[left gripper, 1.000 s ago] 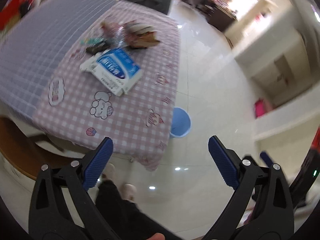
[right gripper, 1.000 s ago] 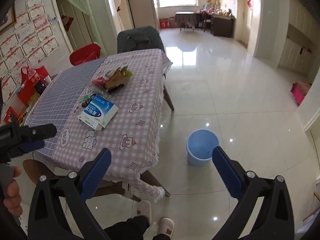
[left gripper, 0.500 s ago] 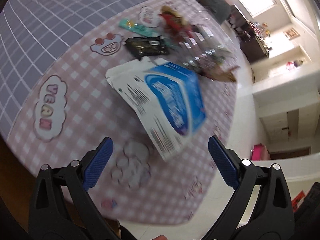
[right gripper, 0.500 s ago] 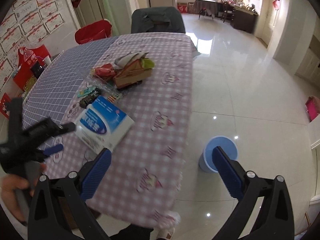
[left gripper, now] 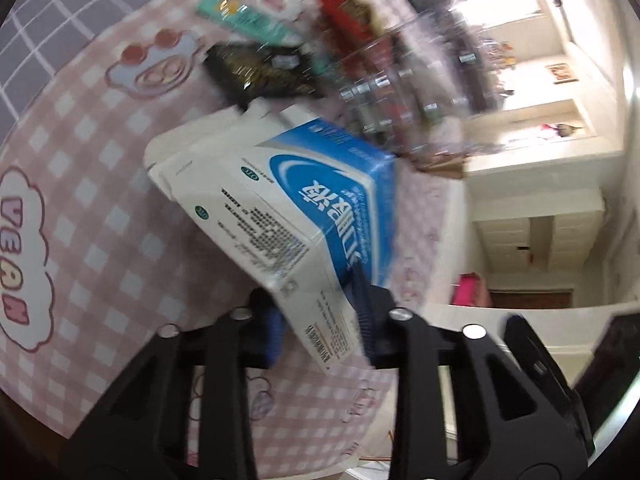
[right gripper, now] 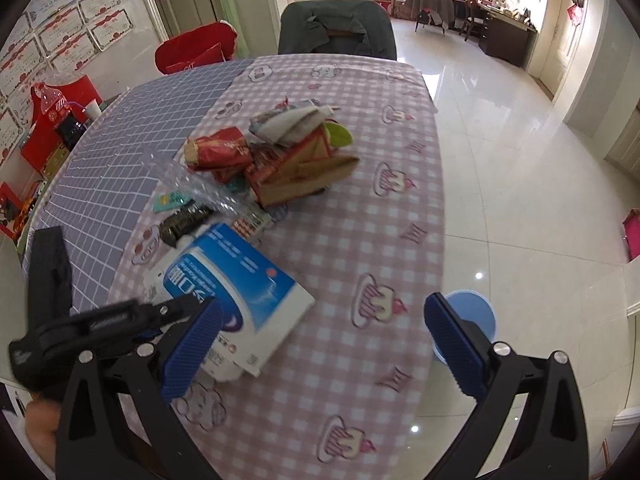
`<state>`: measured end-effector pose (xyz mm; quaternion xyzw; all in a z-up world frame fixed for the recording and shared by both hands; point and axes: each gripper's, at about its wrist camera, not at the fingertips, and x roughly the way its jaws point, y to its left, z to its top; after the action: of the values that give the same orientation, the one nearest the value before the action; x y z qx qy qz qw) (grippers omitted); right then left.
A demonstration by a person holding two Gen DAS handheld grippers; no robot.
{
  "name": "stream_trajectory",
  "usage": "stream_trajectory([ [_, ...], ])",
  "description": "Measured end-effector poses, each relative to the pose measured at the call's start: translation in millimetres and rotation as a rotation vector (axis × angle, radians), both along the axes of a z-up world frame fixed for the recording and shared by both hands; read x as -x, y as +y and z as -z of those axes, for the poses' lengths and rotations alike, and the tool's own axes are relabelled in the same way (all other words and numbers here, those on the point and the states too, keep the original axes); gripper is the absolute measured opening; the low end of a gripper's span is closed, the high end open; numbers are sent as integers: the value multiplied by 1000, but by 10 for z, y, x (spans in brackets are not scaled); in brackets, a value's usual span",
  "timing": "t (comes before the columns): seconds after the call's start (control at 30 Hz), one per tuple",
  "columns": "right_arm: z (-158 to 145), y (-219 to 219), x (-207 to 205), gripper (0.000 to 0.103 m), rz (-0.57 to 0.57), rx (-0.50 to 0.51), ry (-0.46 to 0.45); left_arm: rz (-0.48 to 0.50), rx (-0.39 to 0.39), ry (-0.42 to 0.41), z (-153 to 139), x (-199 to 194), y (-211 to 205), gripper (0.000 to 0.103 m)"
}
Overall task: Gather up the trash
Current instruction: 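Approach the white-and-blue medicine box and close the left gripper on it, then grasp the clear plastic tray with the right gripper while the left holds the box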
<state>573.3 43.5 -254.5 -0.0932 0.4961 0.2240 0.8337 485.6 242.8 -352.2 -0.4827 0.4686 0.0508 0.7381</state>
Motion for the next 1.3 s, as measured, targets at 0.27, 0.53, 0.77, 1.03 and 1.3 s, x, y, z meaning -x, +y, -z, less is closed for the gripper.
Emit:
stream_trajectory([
  [0.27, -168, 589, -101, 98, -147, -68, -55, 66, -96, -47, -582, 199, 200, 5],
  [0.53, -175, 1387, -141, 98, -426, 33, -197, 74, -216, -61, -896, 557, 407, 5],
  [0.77, -13, 1493, -399, 23, -426, 41, -20, 73, -252, -77, -1016, 675, 417, 5],
  [1.03, -662, 1106, -463, 19, -344, -267, 148, 59, -294, -145, -1390, 621, 394, 5],
  [1.3, -1290, 585, -428, 19, -346, -402, 118, 73, -346, -209, -1829, 478, 62, 5],
])
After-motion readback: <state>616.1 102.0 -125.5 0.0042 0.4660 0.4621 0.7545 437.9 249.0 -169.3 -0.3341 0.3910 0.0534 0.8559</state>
